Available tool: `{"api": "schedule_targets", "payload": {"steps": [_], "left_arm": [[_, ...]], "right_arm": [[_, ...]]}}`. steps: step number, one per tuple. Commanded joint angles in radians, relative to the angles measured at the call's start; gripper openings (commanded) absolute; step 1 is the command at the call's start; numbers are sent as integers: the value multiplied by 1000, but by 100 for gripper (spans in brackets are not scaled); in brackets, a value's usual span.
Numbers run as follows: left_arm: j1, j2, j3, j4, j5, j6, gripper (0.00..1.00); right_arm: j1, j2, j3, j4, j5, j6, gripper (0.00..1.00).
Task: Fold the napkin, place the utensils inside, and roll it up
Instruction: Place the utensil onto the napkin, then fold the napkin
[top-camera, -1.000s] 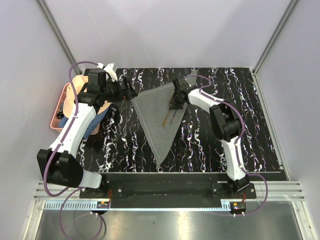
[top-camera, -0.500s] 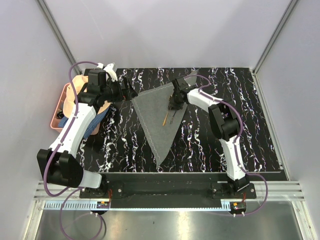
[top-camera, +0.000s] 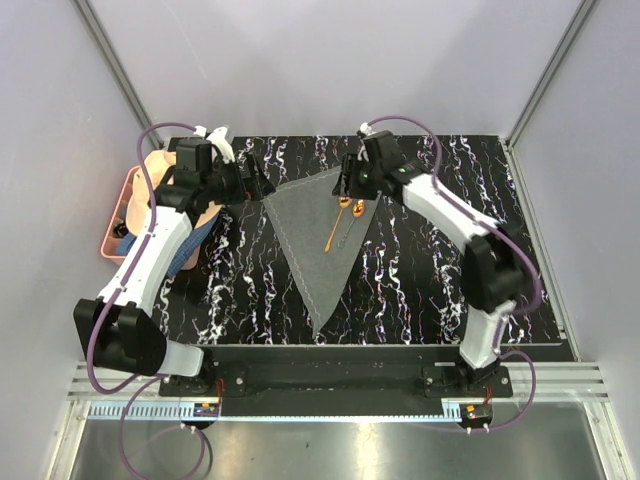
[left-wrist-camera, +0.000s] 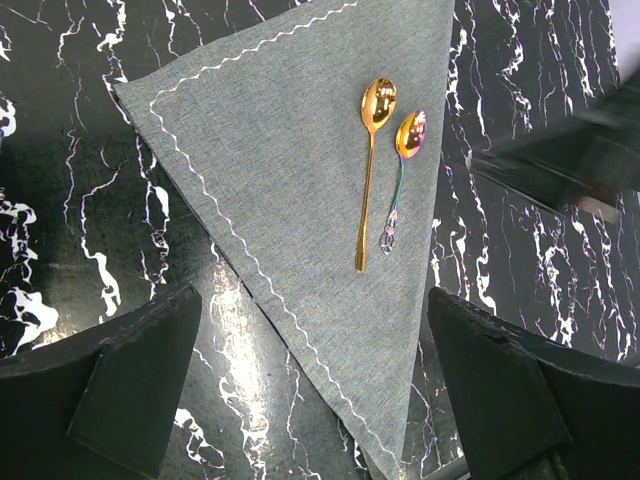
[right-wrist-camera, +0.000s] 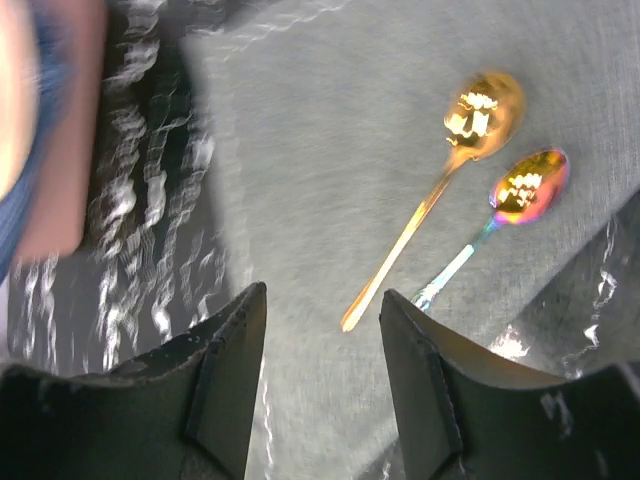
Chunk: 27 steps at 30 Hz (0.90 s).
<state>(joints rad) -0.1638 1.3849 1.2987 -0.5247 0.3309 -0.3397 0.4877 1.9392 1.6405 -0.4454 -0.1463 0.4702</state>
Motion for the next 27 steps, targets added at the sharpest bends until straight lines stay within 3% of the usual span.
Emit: {"api": "schedule_targets", "payload": {"steps": [1, 6, 10, 12, 15, 27], "left_arm": [[-2, -46, -6, 38, -9, 10, 99], [-2, -53, -6, 38, -12, 10, 99], [-2, -61, -6, 38, -10, 10, 99], [-2, -63, -4, 37, -9, 8, 99], [-2, -70, -4, 38, -10, 8, 99], [-2, -83, -6, 38, -32, 15, 99]], "right_arm": [[51, -218, -235, 69, -127, -237, 58], [259, -380, -496, 117, -139, -314, 57], [405, -422, -584, 169, -170, -311, 60], [487, -421, -599, 175, -165, -306, 67], [575, -402, -610, 175, -118, -301, 70], [661, -318, -654, 212, -19, -208, 69]]}}
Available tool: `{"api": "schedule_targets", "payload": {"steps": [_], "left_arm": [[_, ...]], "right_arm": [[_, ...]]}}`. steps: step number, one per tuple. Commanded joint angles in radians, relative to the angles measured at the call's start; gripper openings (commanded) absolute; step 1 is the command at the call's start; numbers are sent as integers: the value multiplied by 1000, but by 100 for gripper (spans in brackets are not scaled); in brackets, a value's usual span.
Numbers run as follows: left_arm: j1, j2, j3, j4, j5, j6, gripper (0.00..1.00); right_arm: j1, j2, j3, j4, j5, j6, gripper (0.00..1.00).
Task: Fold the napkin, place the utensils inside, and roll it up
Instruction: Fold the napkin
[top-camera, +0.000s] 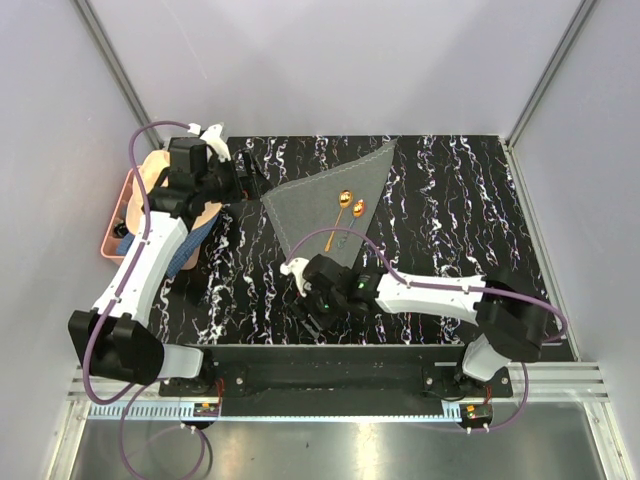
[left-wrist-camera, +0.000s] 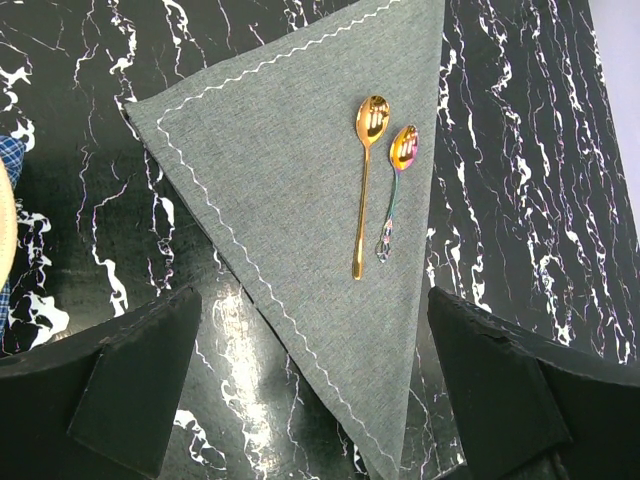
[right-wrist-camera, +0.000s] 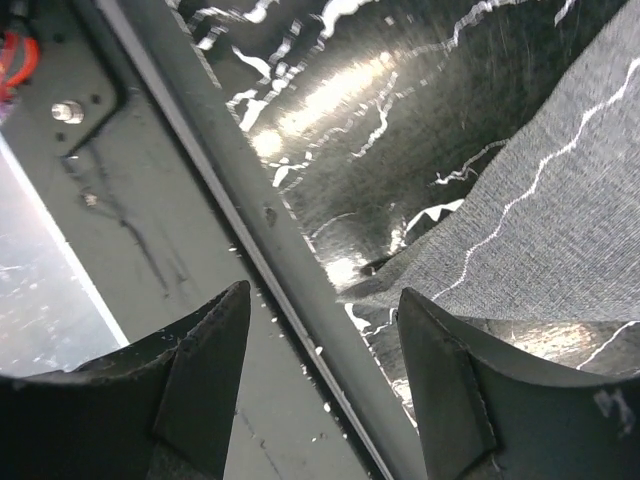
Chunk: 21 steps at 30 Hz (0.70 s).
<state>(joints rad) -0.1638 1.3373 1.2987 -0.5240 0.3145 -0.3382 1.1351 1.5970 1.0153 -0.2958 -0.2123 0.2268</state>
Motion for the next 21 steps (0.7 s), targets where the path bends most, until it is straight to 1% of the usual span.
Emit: {"api": "schedule_targets", "payload": {"steps": [1, 6, 13, 18, 21], "left_arm": [[-2, -36, -6, 38, -17, 14, 99], [-2, -43, -6, 38, -17, 13, 99], [-2, -52, -4, 38, -18, 16, 99], [-2, -53, -4, 38, -14, 13, 99], [-2, -53, -4, 39, -15, 11, 99]], "right_arm": [[14, 32, -32, 72, 42, 39, 69], [14, 87, -53, 115, 30, 49, 69], [14, 129, -73, 115, 31, 59, 68], [25, 113, -80, 93, 50, 59, 68], [52, 74, -69, 75, 94, 51, 68]]}}
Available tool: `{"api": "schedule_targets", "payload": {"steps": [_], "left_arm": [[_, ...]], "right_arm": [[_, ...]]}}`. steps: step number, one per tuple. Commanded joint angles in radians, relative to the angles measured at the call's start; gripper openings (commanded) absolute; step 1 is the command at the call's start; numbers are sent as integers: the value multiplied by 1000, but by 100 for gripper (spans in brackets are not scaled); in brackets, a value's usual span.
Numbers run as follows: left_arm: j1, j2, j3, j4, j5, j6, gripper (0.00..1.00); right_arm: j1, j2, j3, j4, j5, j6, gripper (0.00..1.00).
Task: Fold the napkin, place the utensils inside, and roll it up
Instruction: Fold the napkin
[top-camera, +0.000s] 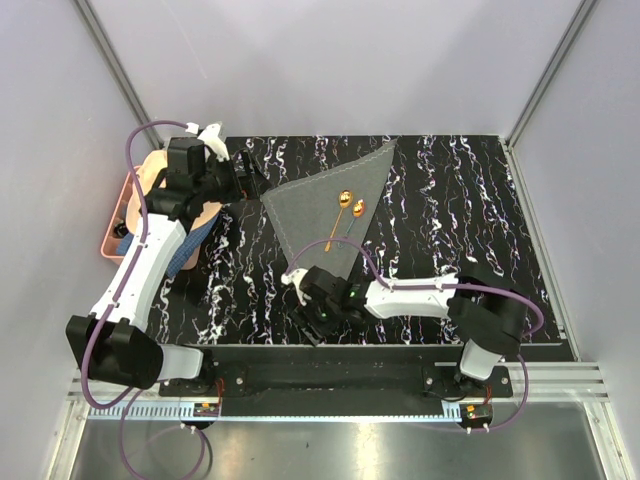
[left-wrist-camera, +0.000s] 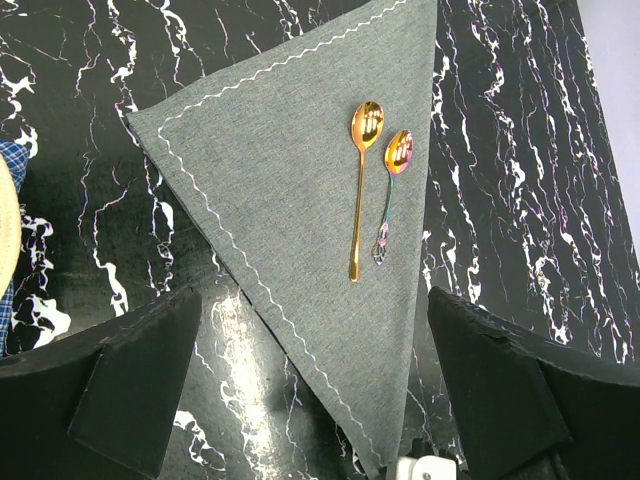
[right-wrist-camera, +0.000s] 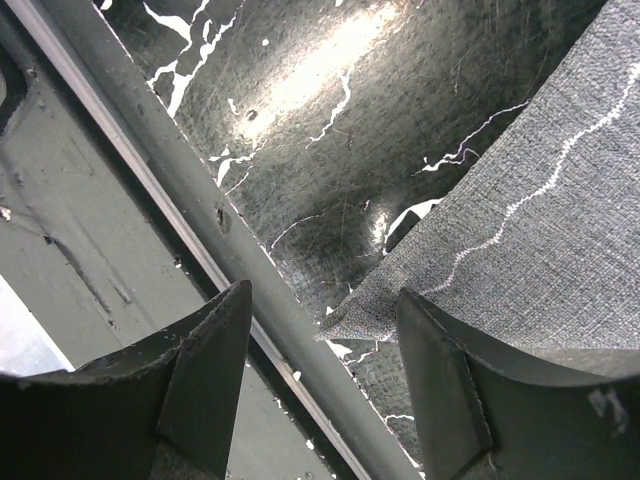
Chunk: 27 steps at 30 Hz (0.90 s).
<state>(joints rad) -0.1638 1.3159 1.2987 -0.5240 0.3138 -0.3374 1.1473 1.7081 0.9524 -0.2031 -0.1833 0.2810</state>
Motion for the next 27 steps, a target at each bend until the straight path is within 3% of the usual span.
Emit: {"api": "schedule_targets", "payload": {"steps": [1, 8, 17, 27], "left_arm": [[-2, -30, -4, 38, -13, 12, 99], [-2, -32, -4, 39, -12, 9, 99], [-2, -29, -6, 38, -13, 11, 99], [-2, -27, -6, 38, -13, 9, 99]], "right_arm": [[46, -65, 5, -25, 77, -5, 68], [74, -145, 6, -74, 163, -57, 64], [120, -42, 45, -110, 212, -75, 55], [132, 13, 66, -134, 281, -75, 55]]}}
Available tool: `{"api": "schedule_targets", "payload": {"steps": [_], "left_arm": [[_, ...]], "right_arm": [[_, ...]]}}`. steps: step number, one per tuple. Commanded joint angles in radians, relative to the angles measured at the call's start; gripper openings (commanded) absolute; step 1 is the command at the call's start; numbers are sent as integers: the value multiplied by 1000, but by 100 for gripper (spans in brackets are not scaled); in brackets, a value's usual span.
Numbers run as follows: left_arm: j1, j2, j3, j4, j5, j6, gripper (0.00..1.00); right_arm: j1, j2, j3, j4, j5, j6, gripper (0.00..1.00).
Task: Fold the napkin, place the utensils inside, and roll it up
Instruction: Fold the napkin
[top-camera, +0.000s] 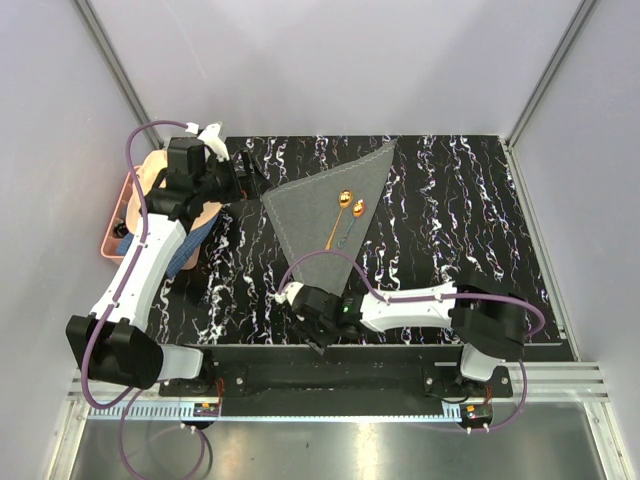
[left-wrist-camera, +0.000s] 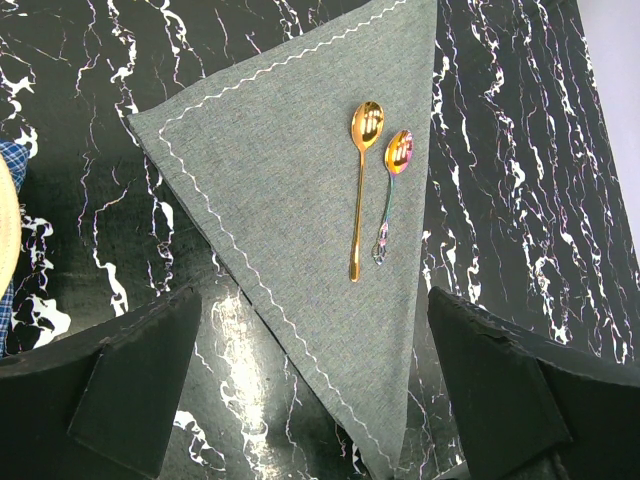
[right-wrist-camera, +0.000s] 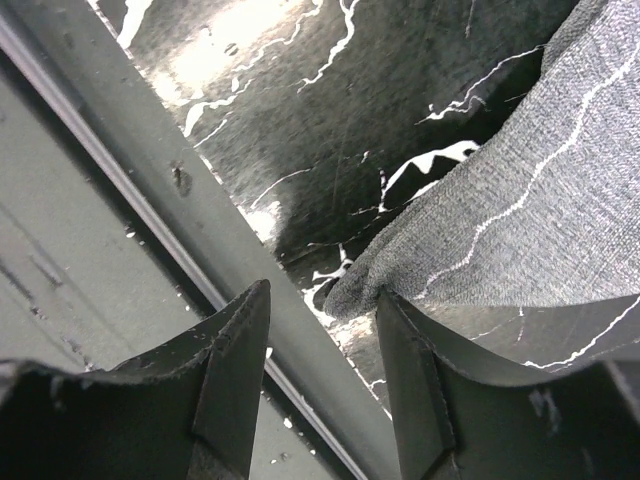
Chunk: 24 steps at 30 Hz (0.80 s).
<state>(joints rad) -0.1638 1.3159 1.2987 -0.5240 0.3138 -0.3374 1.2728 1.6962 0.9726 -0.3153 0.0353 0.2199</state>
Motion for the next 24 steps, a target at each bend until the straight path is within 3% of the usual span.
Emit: {"api": "schedule_targets", "payload": {"steps": [1, 12, 20, 24], "left_arm": [[-2, -29, -6, 38, -12, 9, 99], [-2, -33, -4, 39, -7, 8, 99], [-2, -37, -4, 39, -4, 6, 99], [-2, -41, -4, 39, -2, 6, 99]], "right_arm": [[8, 29, 49, -28, 66, -13, 55], [33, 66, 72, -122, 135, 9, 42], [40, 71, 80, -153, 114, 24, 9], [45, 46, 109, -159, 61, 27, 0]]}}
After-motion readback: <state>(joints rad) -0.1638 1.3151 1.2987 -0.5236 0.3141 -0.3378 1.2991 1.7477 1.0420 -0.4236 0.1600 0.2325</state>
